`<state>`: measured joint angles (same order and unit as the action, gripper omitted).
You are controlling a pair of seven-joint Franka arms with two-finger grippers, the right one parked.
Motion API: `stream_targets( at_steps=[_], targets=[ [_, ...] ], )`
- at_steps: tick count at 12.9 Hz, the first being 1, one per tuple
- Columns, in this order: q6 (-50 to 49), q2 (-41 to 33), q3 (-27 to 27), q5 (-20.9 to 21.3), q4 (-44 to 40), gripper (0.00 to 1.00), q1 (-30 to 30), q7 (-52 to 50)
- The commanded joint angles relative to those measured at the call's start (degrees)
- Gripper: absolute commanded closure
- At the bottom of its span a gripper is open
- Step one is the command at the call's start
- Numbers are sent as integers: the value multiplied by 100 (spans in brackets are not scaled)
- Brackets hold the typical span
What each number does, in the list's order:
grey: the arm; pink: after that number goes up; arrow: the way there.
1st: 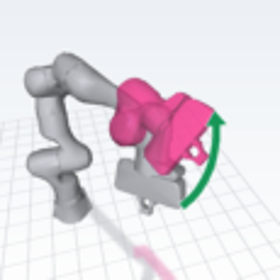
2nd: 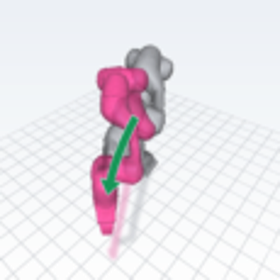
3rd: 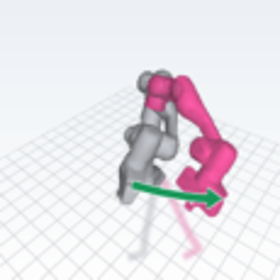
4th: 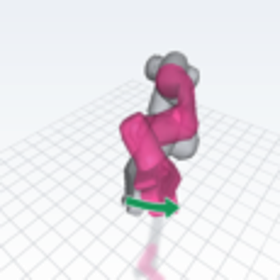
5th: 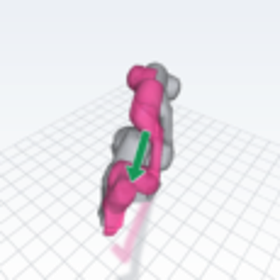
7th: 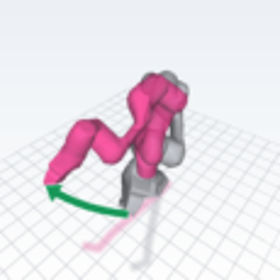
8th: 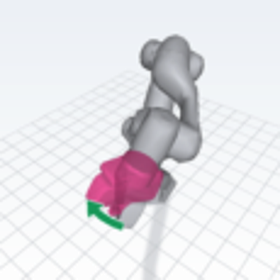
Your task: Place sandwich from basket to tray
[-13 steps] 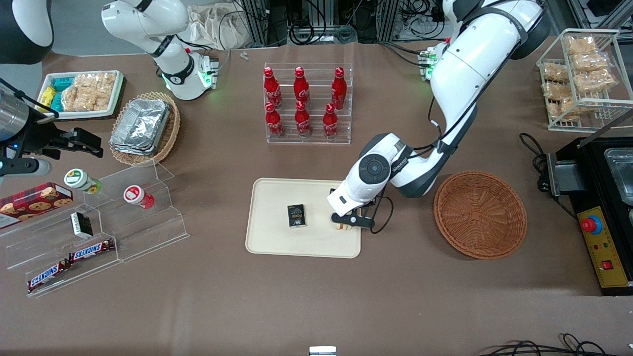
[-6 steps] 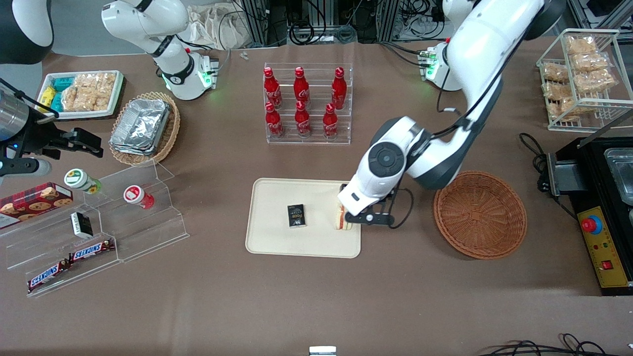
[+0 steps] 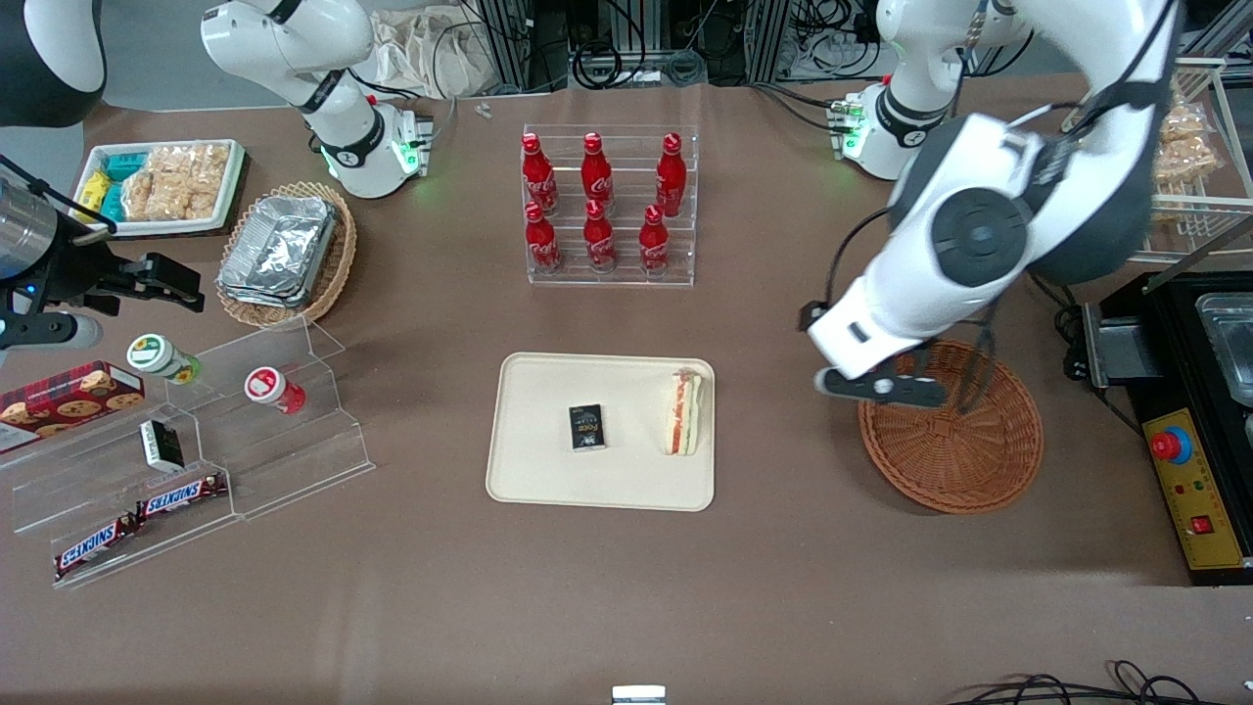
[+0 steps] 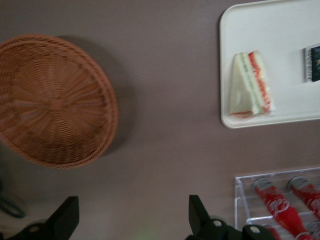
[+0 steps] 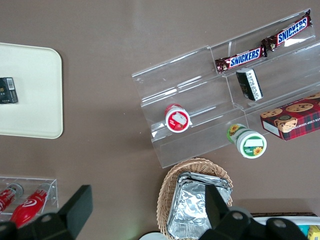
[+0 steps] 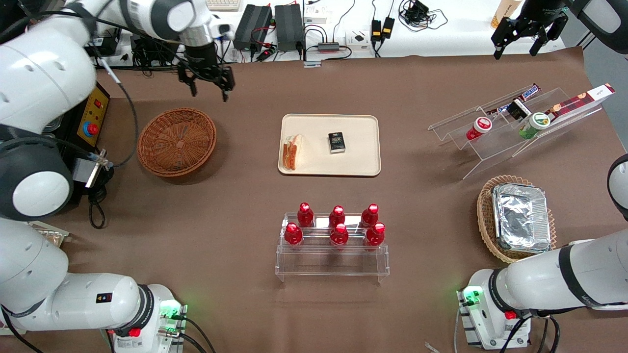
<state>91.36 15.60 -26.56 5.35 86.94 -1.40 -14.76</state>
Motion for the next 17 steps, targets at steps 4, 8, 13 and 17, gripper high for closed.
stream_targets(
  at_steps=[4, 8, 13, 17],
  targets=[
    [-707, -961, 11, 54, 192, 1, -1070, 1079],
    [-1024, -1217, 20, 176, 201, 1, -1450, 1335],
    [-822, -1411, 11, 63, 289, 1, -1907, 1466],
    [-726, -1604, 1210, -165, 393, 0, -1147, 1959]
  ],
)
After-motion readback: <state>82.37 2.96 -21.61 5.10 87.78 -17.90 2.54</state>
